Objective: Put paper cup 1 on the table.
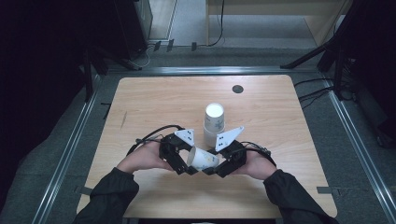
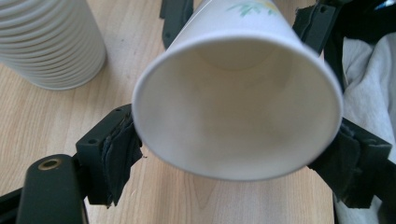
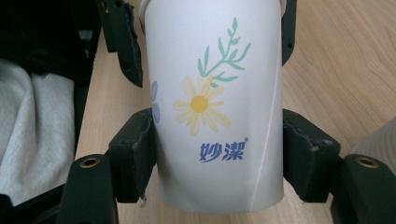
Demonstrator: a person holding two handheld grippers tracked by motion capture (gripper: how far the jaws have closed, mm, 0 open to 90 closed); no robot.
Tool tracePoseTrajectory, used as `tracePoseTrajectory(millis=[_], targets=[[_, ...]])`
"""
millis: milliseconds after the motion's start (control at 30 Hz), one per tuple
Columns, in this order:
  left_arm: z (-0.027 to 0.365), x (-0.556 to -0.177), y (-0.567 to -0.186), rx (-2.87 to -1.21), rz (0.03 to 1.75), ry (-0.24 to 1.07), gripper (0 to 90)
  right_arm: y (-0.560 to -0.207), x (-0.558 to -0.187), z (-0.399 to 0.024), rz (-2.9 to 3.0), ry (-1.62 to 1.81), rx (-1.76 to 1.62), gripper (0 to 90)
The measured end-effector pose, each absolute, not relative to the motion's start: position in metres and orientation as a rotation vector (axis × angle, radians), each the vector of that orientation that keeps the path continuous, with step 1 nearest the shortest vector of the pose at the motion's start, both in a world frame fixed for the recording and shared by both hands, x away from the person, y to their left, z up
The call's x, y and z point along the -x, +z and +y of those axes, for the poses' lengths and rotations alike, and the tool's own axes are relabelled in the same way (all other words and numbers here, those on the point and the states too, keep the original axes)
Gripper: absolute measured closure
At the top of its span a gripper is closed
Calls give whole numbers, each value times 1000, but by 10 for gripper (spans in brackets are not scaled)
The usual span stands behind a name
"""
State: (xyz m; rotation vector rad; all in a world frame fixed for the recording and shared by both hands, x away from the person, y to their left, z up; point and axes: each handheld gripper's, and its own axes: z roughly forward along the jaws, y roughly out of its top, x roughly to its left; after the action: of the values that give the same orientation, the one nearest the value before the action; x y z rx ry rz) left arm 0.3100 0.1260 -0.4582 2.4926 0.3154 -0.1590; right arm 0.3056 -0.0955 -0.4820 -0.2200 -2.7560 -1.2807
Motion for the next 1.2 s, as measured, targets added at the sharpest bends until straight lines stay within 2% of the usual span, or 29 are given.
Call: tracePoseTrajectory(millis=[567,1067,1167,1200], targets=[[140,-311,-462,-2337,373,-171,153,-474,-309,-109,-2705,-1356,276,340],[134,-310,-460,-2191,412,-186,163,-474,-310,-109,-2678,-1379,289,340],[133,-309,-462,-2178,418,-192,169,-474,-310,-108,-2667,-1378,296,340],[133,-309,-462,-2183,419,-185,197,-475,-310,-107,-2668,-1376,294,340]])
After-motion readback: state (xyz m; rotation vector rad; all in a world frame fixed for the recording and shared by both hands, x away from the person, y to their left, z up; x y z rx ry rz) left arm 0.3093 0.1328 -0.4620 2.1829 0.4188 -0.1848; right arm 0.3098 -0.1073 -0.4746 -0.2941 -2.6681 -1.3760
